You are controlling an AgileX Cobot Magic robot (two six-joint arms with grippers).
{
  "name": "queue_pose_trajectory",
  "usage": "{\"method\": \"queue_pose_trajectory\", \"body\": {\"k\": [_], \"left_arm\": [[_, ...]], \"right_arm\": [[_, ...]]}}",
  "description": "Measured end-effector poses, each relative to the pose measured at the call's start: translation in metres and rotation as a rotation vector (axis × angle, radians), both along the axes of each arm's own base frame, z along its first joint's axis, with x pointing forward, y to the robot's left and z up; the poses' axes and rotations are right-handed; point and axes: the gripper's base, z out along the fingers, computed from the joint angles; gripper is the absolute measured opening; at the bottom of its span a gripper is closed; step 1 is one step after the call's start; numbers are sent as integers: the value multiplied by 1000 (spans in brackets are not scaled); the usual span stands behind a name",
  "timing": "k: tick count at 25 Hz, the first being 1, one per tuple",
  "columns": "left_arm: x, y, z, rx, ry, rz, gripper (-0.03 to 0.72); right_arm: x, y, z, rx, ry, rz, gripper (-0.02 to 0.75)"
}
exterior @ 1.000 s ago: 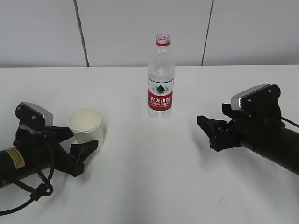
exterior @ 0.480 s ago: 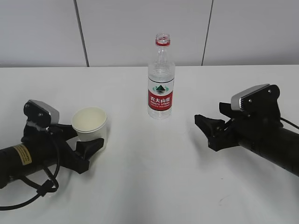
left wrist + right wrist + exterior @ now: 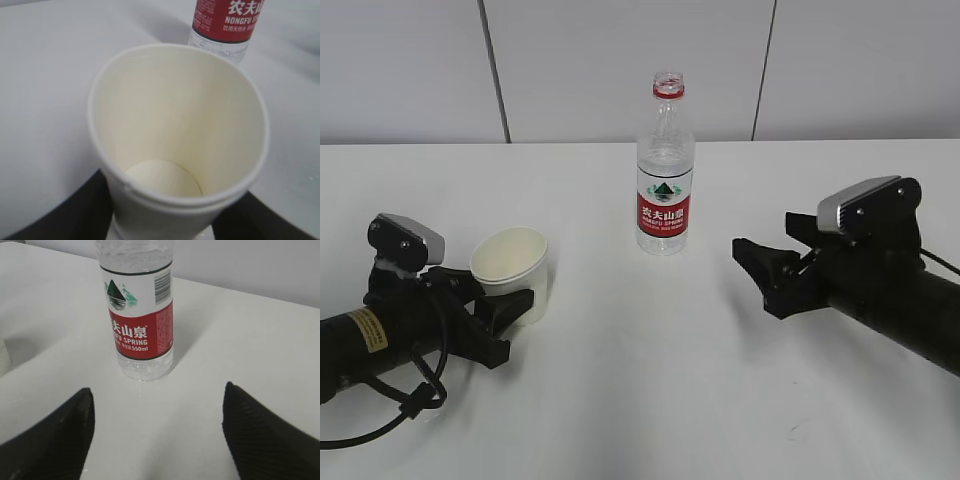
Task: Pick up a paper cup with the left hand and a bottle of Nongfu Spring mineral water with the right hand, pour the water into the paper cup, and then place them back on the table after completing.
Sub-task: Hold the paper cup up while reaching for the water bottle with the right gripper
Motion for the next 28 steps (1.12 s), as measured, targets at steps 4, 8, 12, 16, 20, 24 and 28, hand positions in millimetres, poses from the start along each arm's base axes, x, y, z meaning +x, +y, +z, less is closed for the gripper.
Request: {"method": "queue_pose_trajectory", "body": {"k": [4,8,12,16,20,24,28], "left_arm": [[0,0,0,0,0,0,360],[0,0,2,0,-5,-2,359],[0,0,4,-1,-11,-5,359],[0,0,4,-1,-11,-5,359],[0,0,4,-1,-11,-5,359],[0,0,4,-1,-11,-5,357],[0,0,4,-1,-11,-5,357]], "right_arm": [[3,1,2,12,-20,-3,587],[20,6,-2,10,-42,27,587],[41,16,-12,15,-85,94,587],[61,25,-30,7,-94,155,589],[77,30,-43,2,-105,183,626],[94,34,-42,7,-146,183,665],[111,38,-38,13,-196,190,671]]}}
